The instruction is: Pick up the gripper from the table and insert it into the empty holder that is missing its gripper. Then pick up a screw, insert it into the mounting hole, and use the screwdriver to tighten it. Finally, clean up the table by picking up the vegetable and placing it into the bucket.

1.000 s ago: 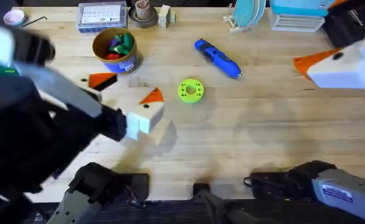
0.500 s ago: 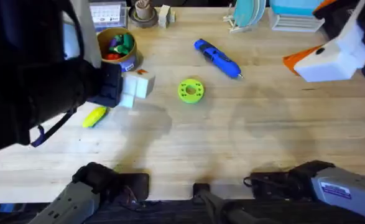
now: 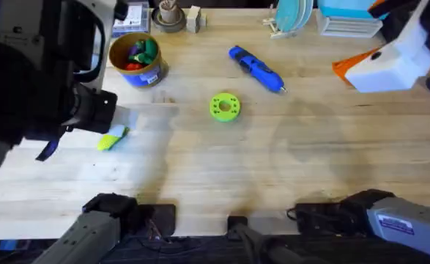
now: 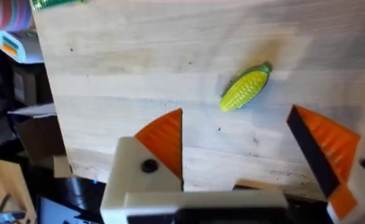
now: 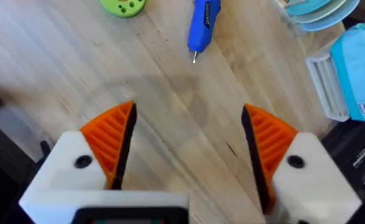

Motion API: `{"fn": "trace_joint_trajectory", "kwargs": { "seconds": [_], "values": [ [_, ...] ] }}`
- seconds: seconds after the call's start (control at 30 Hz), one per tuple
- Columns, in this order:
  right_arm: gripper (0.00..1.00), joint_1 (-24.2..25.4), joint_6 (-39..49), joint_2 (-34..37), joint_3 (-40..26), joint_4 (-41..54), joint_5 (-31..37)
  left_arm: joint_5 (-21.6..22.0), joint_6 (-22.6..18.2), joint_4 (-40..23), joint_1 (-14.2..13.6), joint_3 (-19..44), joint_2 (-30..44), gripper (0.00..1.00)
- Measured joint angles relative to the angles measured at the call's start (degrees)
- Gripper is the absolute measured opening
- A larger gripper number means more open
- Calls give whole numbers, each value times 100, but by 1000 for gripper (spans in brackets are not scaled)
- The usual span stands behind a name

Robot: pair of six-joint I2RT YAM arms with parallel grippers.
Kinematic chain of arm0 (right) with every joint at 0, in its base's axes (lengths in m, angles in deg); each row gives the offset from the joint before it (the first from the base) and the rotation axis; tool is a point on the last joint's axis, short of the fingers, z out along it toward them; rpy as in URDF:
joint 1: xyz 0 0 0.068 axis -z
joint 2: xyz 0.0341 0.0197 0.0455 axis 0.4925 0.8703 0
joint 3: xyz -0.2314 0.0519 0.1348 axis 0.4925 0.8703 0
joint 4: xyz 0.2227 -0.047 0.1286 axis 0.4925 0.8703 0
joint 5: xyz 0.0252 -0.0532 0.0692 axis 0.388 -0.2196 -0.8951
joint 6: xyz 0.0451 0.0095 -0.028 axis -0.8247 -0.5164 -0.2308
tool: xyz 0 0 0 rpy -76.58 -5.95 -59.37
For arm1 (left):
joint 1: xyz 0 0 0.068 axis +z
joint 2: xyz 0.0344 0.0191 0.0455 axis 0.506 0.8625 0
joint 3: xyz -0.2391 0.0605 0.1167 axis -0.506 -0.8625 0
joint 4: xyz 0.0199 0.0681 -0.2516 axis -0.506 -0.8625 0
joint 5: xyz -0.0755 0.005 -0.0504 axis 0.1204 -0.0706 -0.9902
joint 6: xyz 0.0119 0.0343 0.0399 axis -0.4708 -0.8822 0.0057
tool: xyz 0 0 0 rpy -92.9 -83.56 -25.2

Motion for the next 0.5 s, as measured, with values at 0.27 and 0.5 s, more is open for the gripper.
{"fn": "trace_joint_trajectory", "kwargs": {
  "seconds": [0.27, 0.5],
  "values": [
    [994, 0, 1, 0, 0, 0, 0, -518, -1083, 213, 1243, -712, 481, 993],
    [994, 0, 49, 9, 0, -20, 0, -1033, -1626, 1195, 1802, -1459, 681, 993]
  ]
}}
